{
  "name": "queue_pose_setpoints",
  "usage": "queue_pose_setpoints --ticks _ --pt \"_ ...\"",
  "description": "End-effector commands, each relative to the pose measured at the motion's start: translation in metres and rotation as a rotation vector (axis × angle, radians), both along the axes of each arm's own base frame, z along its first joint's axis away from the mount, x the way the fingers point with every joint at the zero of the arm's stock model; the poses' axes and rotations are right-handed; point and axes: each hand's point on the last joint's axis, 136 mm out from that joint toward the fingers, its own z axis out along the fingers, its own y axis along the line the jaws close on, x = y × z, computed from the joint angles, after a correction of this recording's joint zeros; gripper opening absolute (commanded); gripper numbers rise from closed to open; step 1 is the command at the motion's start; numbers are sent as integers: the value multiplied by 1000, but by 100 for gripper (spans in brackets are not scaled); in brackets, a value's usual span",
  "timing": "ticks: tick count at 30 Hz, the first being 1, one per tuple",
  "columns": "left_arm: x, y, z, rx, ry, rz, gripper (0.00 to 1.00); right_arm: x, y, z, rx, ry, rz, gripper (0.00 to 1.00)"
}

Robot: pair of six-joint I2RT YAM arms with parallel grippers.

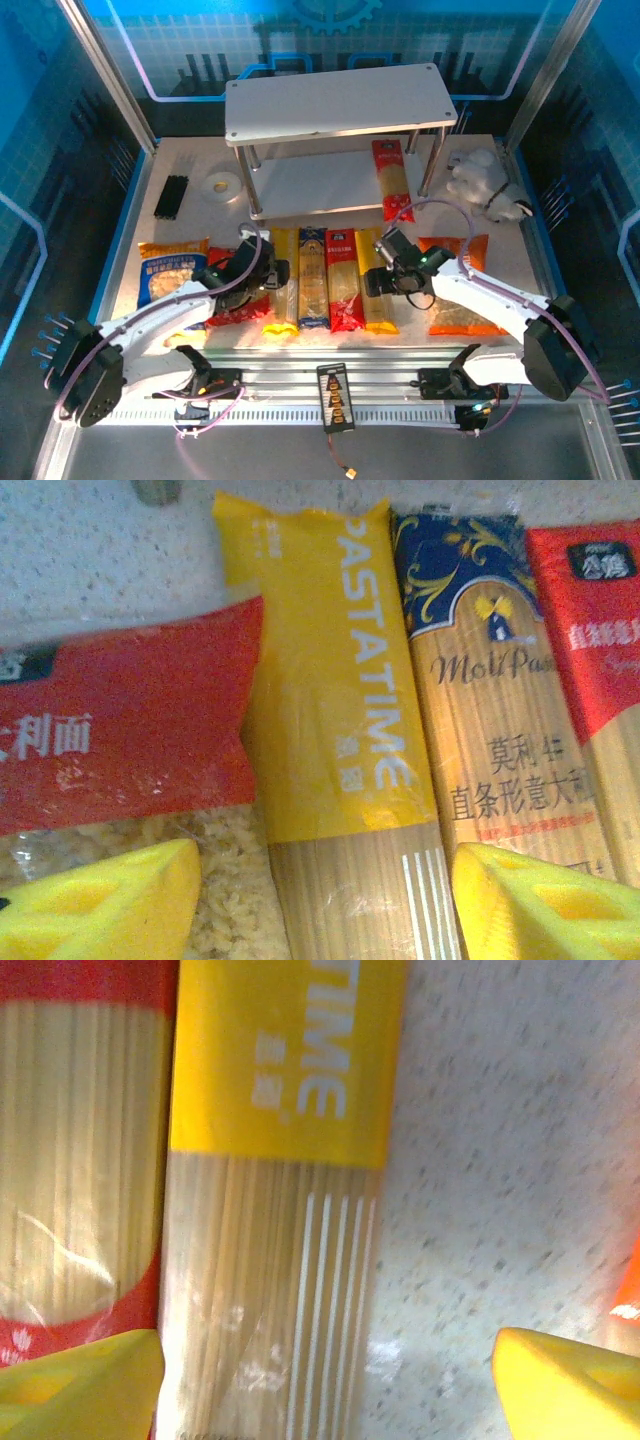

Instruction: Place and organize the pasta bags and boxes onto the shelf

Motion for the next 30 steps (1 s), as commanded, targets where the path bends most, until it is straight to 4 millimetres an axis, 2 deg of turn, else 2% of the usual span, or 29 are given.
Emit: queue_pose_setpoints --ticks 1,4,5,7,19,26,30 --pt "3 -6 -2 -30 34 12 69 -14 7 -8 35 40 -22 89" --pt "4 -11 -9 -35 64 2 70 -11 14 -10 45 42 -16 91" --pt "5 -14 -11 -39 73 -3 75 -10 16 -11 47 45 -12 92" --pt "5 -17 -13 -46 89 -9 77 -8 17 -14 38 51 -12 92" --pt "4 -20 -18 -54 96 -21 77 -1 33 -41 27 107 5 92" --pt "4 -18 -20 -51 96 -19 77 6 26 -58 -51 133 -14 93" --pt "4 -17 -20 -51 95 -20 77 3 20 -72 -72 174 -27 93"
